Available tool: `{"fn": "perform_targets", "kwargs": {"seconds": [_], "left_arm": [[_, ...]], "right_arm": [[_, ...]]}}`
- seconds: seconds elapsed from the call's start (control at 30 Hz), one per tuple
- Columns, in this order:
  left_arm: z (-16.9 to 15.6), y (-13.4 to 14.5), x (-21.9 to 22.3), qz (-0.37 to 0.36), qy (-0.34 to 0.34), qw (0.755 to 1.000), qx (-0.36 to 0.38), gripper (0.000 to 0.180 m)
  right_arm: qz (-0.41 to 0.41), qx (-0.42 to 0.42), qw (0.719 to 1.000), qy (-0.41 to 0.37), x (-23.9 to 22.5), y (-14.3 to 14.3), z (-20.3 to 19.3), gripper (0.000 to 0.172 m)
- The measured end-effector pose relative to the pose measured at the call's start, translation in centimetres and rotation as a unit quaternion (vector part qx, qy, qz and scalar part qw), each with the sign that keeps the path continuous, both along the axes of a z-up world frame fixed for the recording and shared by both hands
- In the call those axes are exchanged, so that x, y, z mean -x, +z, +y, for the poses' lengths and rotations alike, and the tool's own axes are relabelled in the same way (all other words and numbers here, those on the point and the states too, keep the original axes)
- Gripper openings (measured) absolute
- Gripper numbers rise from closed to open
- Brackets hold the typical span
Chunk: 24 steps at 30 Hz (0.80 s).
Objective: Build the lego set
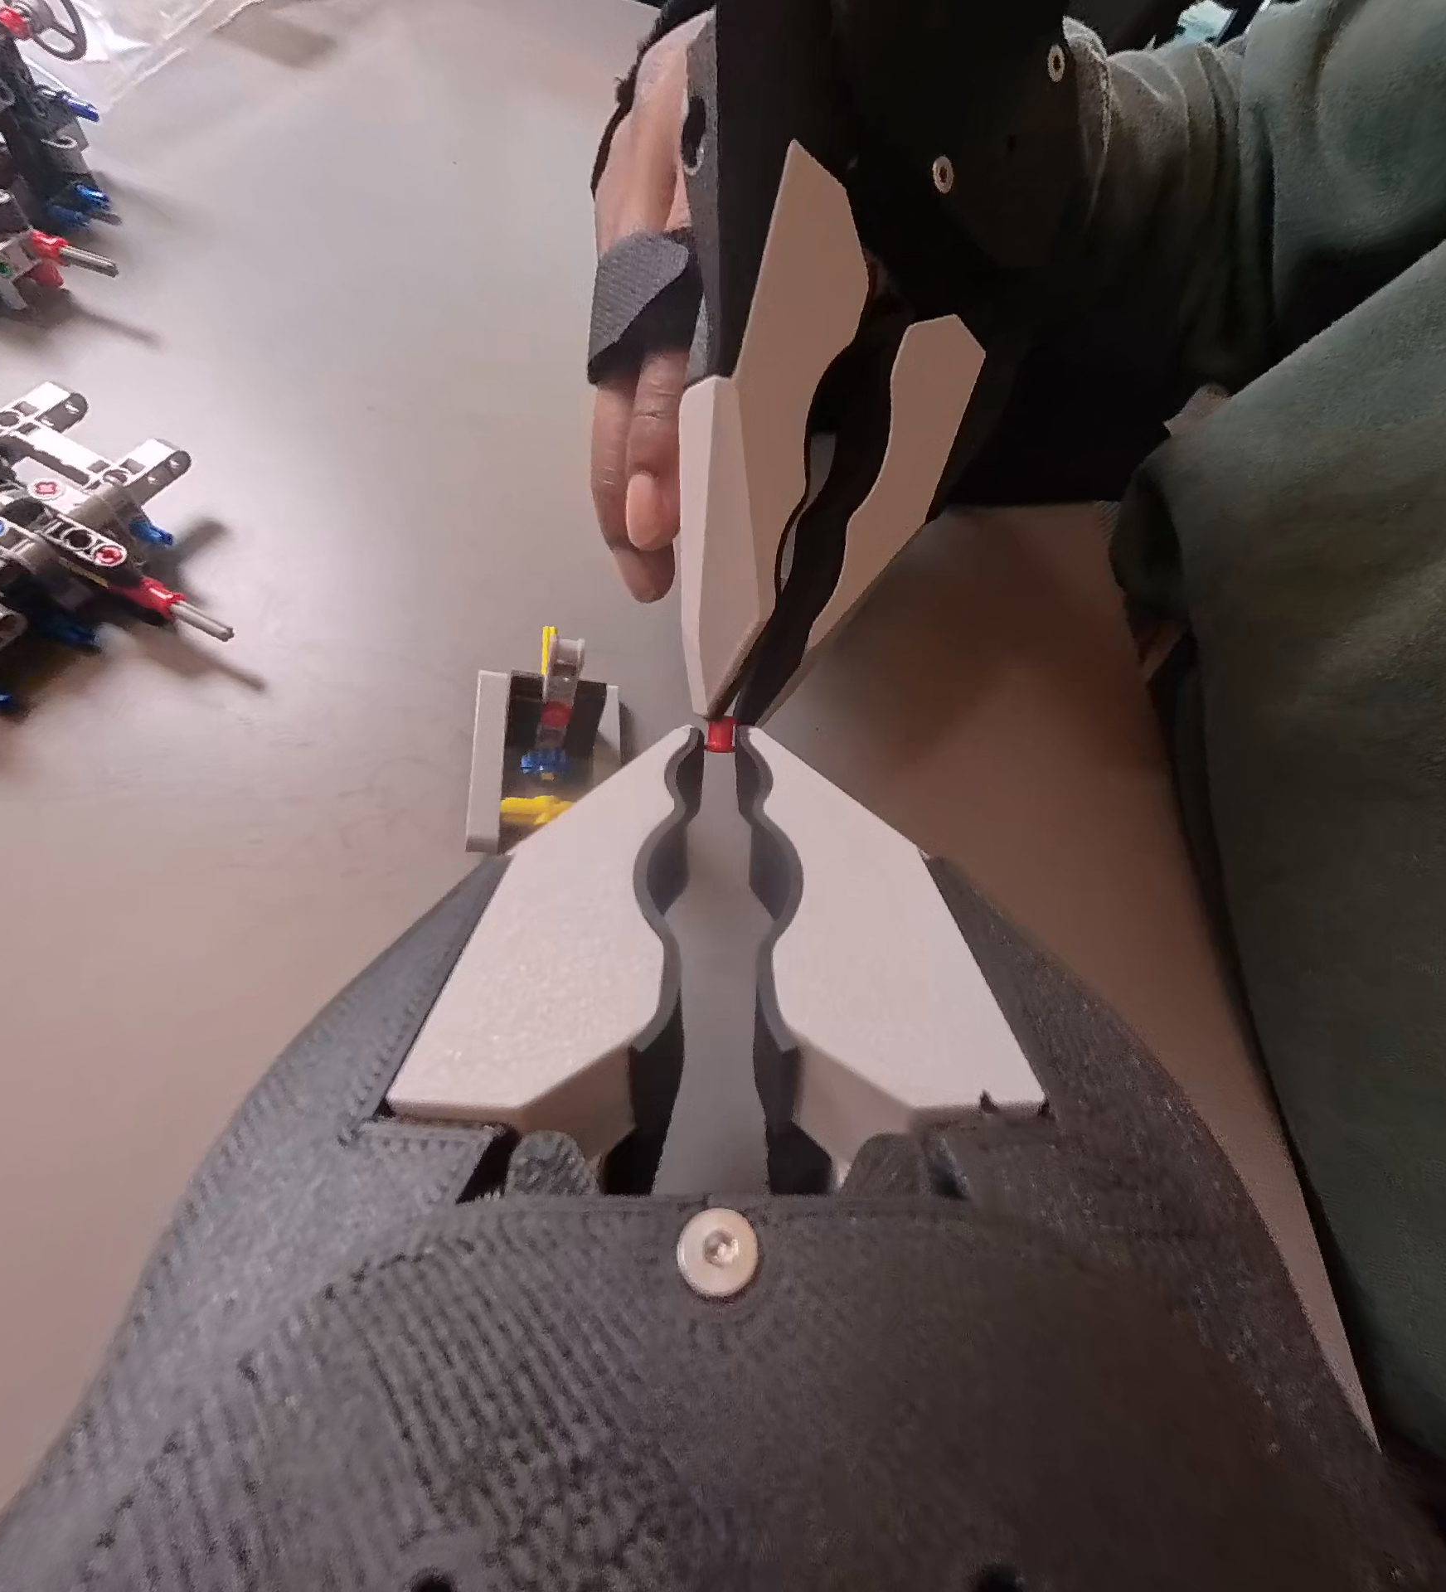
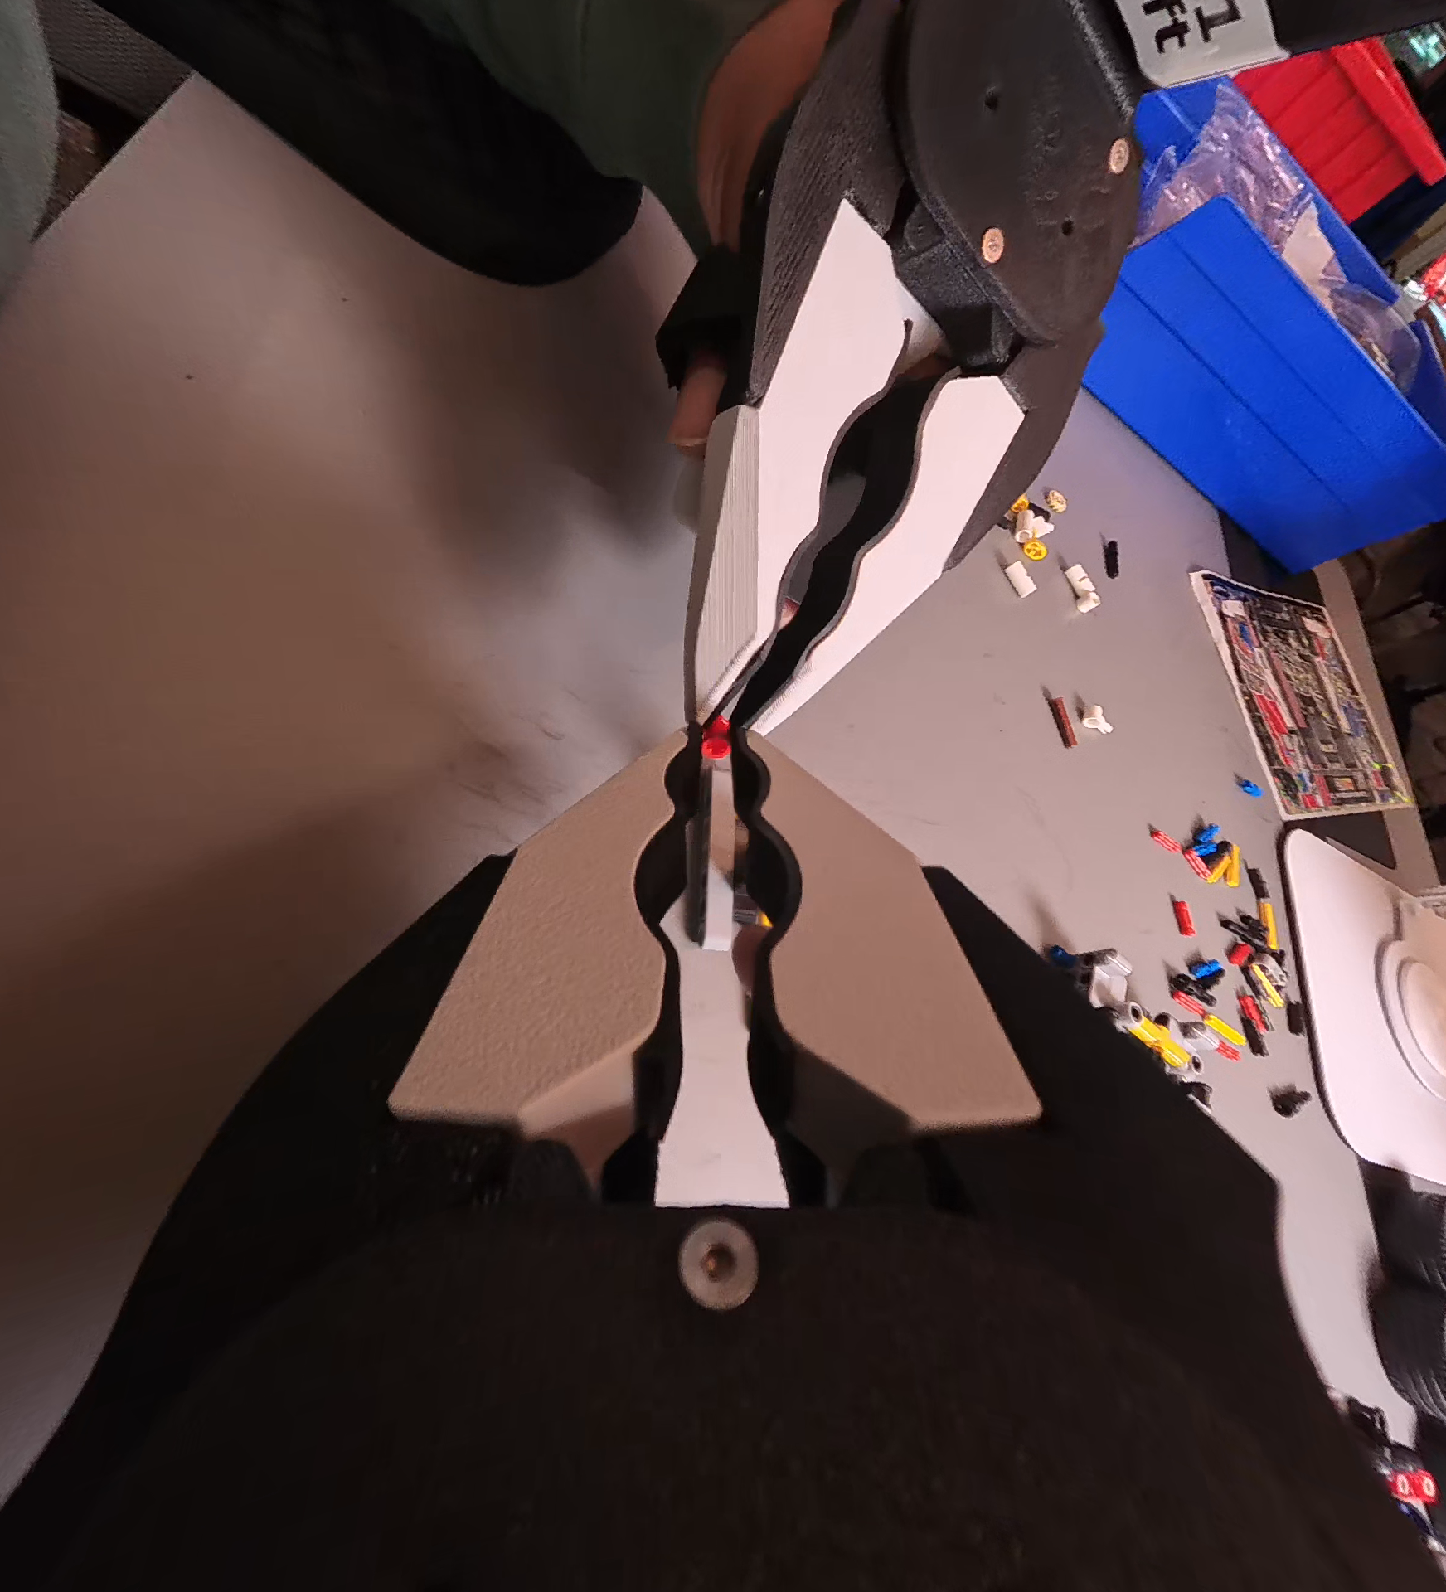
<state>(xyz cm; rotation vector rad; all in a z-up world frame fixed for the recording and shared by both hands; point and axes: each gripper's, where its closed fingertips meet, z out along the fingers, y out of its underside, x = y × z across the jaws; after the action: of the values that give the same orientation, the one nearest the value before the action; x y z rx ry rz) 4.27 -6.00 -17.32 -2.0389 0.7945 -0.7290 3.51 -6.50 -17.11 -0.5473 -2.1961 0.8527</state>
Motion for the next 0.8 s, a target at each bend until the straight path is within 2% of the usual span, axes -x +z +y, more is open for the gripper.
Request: {"fn": "perform_targets", "kwargs": {"seconds": [0.27, 0.43, 0.57, 0.7, 0.8], "left_arm": [[-0.2, 0.2, -0.3, 0.006, -0.016, 1.0, -0.012, 0.005], [0.3, -0.2, 0.1, 0.025, -0.001, 1.0, -0.016, 0.004], [1.3, -0.8, 1.1, 0.088, 0.029, 0.994, -0.05, 0.003], [2.1, -2.1, 2.3, 0.146, 0.051, 0.986, -0.058, 0.003], [2.6, -2.6, 2.5, 0.161, 0.056, 0.984, -0.054, 0.003]], "right_arm": [[-0.003, 0.007, 1.0, 0.011, -0.2, -0.1, -0.2, 0.004], [-0.002, -0.001, 1.0, -0.004, 0.2, -0.4, 0.4, 0.004], [0.001, -0.004, 1.0, -0.021, 0.3, -0.4, 1.1, 0.001], [-0.047, -0.002, 0.998, -0.034, -0.7, -1.1, 2.5, 0.013], [-0.076, -0.021, 0.995, -0.066, -1.2, -2.3, 4.7, 0.014]]}}
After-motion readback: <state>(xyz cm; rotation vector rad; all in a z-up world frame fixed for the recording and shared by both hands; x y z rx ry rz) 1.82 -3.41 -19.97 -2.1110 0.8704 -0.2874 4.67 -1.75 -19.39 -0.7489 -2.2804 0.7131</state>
